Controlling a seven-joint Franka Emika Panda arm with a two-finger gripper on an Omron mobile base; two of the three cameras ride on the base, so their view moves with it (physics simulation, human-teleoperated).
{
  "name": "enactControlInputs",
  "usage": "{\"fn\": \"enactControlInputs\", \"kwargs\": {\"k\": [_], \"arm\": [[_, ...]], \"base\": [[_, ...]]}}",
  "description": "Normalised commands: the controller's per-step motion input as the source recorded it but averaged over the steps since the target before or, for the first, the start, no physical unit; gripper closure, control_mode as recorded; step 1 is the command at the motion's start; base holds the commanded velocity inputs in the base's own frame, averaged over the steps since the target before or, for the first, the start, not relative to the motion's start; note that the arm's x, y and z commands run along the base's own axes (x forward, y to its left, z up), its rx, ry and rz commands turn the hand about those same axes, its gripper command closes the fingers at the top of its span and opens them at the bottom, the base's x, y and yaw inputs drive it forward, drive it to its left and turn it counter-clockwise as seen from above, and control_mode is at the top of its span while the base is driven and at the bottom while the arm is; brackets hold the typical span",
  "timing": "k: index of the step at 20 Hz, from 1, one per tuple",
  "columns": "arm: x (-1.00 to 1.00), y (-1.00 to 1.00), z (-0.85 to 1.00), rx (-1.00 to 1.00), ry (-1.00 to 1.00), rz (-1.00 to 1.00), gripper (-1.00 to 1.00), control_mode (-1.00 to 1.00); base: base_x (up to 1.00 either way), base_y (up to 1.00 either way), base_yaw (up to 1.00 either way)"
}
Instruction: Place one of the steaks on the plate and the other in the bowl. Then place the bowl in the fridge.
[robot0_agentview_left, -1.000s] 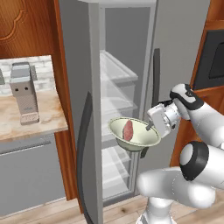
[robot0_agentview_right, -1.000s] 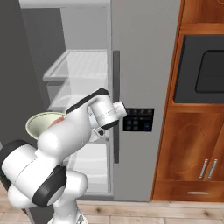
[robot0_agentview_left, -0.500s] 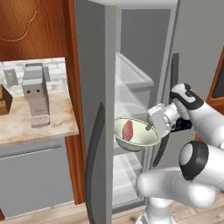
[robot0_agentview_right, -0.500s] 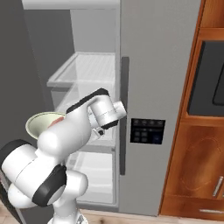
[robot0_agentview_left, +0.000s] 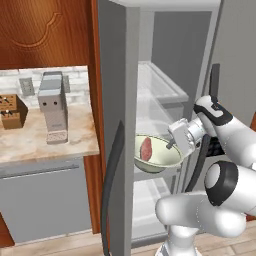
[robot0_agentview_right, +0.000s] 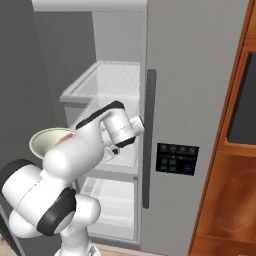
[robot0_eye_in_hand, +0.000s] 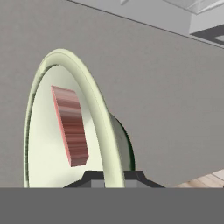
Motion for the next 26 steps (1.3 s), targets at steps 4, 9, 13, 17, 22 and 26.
{"fn": "enactControlInputs", "kwargs": {"k": [4, 9, 13, 17, 22, 26], "arm": [[0.0, 0.0, 0.0, 0.0, 0.0, 0.0, 1.0, 1.0], [0.0, 0.0, 0.0, 0.0, 0.0, 0.0, 1.0, 1.0], [0.0, 0.0, 0.0, 0.0, 0.0, 0.0, 1.0, 1.0], [0.0, 0.0, 0.0, 0.0, 0.0, 0.0, 1.0, 1.0], [0.03, 0.06, 0.03, -0.01, -0.03, 0.0, 1.0, -1.0], [0.0, 0.1, 0.11, -0.05, -0.06, -0.11, 1.0, -1.0]], "base": [[0.4, 0.2, 0.19], [0.4, 0.17, 0.17], [0.49, 0.21, 0.15], [0.46, 0.18, 0.13], [0.17, 0.1, 0.05], [0.0, 0.0, 0.0]]}}
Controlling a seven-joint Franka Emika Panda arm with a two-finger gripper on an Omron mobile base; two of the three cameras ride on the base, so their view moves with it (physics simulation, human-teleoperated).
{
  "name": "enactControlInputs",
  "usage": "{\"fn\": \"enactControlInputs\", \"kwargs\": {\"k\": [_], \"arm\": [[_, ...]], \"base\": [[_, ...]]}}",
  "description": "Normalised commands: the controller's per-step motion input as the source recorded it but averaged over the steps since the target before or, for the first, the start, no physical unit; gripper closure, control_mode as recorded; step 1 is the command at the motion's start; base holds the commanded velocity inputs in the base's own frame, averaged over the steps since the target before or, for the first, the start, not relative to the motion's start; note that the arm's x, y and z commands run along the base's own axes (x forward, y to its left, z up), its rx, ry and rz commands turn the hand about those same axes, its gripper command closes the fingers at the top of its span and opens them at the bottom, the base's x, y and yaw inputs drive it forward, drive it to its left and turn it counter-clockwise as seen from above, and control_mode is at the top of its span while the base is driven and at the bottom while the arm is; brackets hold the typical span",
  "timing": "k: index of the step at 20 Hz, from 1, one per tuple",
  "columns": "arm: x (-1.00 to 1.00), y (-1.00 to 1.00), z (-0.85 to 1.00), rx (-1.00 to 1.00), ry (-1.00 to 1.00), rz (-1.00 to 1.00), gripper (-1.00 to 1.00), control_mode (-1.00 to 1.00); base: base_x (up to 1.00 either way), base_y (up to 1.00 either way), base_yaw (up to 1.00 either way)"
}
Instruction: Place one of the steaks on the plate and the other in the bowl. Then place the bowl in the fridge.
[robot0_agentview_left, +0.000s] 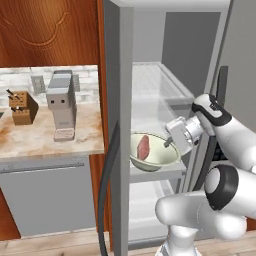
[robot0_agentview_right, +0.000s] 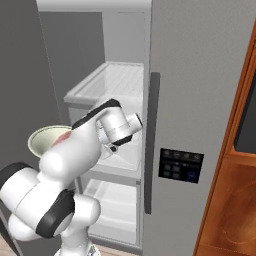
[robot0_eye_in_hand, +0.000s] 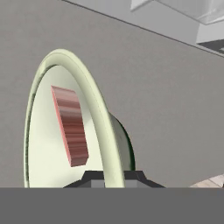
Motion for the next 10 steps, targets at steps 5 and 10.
{"fn": "enactControlInputs", "kwargs": {"k": [5, 10], "arm": [[-0.09, -0.13, 0.02, 0.0, -0.01, -0.5, 1.0, -1.0], [-0.24, -0.1, 0.03, 0.01, -0.05, -0.6, 1.0, -1.0]], "base": [[0.0, 0.0, 0.0], [0.0, 0.0, 0.0]]}}
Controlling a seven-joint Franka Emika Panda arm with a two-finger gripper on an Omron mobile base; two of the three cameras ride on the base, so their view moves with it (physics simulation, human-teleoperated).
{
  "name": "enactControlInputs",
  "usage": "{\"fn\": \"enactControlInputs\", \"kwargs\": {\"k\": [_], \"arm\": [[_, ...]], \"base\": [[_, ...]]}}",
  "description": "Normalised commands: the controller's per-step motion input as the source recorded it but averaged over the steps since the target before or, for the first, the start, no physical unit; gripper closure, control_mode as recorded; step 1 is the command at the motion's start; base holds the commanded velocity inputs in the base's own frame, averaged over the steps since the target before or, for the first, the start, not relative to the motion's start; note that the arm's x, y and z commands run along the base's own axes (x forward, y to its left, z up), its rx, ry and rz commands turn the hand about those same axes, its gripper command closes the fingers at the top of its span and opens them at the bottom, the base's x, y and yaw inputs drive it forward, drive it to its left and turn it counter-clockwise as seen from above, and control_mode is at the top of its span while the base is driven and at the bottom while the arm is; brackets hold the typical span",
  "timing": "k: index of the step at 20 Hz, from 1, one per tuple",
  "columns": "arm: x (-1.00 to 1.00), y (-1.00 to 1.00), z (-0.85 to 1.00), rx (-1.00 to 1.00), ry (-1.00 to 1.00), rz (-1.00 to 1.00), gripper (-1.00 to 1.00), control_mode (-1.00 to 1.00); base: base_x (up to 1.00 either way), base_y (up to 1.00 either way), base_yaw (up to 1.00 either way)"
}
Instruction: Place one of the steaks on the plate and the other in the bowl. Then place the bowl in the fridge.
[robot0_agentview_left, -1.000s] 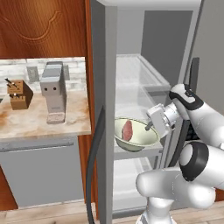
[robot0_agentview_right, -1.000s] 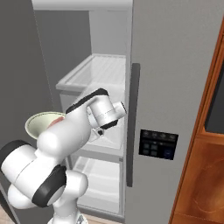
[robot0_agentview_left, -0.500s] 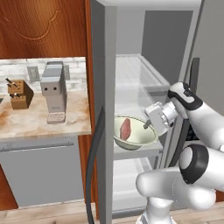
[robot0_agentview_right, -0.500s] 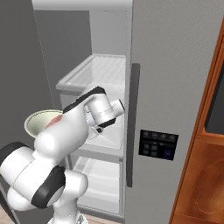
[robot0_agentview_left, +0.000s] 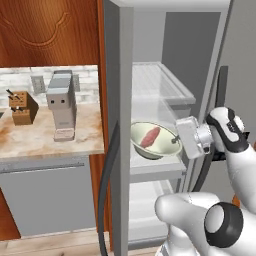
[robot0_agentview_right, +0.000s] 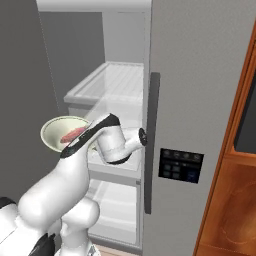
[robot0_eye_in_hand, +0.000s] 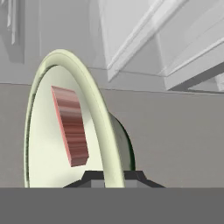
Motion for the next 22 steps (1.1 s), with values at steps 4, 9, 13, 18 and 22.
{"fn": "enactControlInputs", "kwargs": {"k": [4, 9, 13, 18, 22], "arm": [[-0.12, -0.02, 0.18, -0.1, 0.0, -0.37, 1.0, -1.0], [-0.12, -0.18, 0.21, -0.17, 0.0, -0.33, 1.0, -1.0], [-0.09, -0.36, 0.37, 0.0, 0.0, -0.32, 1.0, -1.0], [-0.17, -0.07, 0.61, 0.01, 0.0, -0.31, 1.0, -1.0], [-0.07, 0.0, 0.91, 0.0, 0.0, -0.16, 1.0, -1.0]], "base": [[0.0, 0.0, 0.0], [0.0, 0.0, 0.0], [0.0, 0.0, 0.0], [0.0, 0.0, 0.0], [0.0, 0.0, 0.0]]}}
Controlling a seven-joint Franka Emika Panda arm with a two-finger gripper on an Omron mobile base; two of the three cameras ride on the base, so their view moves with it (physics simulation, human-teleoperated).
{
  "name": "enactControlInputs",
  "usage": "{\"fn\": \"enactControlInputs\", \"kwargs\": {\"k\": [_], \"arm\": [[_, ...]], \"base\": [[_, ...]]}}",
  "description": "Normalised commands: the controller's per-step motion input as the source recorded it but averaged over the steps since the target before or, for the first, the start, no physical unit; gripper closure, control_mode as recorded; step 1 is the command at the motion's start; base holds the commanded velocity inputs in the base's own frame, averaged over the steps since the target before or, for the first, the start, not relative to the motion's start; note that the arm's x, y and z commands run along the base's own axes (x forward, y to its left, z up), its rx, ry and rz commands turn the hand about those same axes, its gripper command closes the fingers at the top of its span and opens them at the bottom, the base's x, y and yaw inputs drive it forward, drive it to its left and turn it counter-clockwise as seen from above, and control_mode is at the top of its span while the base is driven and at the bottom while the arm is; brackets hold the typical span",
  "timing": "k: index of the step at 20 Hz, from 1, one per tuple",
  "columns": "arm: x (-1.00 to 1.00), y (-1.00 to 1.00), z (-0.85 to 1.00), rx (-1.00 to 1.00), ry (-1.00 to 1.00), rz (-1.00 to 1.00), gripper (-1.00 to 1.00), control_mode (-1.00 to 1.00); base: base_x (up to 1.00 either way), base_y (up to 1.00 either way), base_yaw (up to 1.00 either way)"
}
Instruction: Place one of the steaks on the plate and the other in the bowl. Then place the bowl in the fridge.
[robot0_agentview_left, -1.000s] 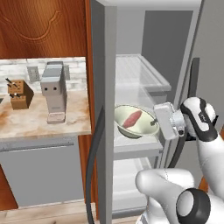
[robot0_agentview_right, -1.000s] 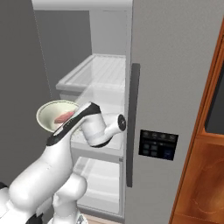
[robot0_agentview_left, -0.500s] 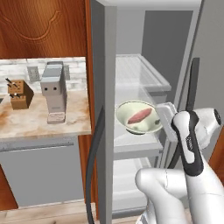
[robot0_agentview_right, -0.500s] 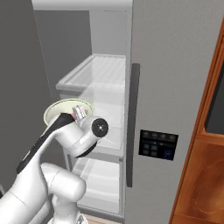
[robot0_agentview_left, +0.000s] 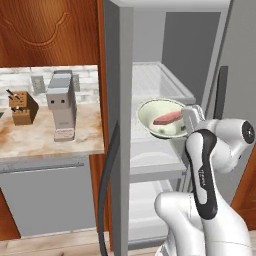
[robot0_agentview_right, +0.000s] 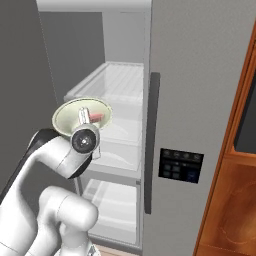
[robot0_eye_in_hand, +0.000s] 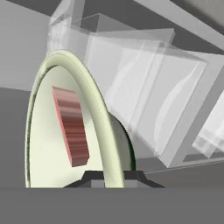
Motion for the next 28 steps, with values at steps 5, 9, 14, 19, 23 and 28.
{"fn": "enactControlInputs", "kwargs": {"k": [5, 9, 14, 19, 23, 28], "arm": [[-0.02, -0.05, 0.98, 0.0, 0.01, -0.14, 1.0, -1.0], [0.0, -0.13, 0.79, 0.0, 0.14, -0.03, 1.0, -1.0], [0.0, -0.02, 0.61, 0.0, 0.07, -0.04, 1.0, -1.0], [0.19, 0.0, 0.15, 0.0, -0.01, -0.12, 1.0, -1.0], [0.33, 0.0, 0.0, 0.0, -0.05, -0.19, 1.0, -1.0], [0.53, 0.0, 0.0, 0.02, 0.0, -0.12, 1.0, -1.0]], "base": [[0.0, 0.0, 0.0], [0.0, 0.0, 0.0], [0.0, 0.0, 0.0], [0.0, 0.0, 0.0], [0.0, 0.0, 0.0], [0.0, 0.0, 0.0]]}}
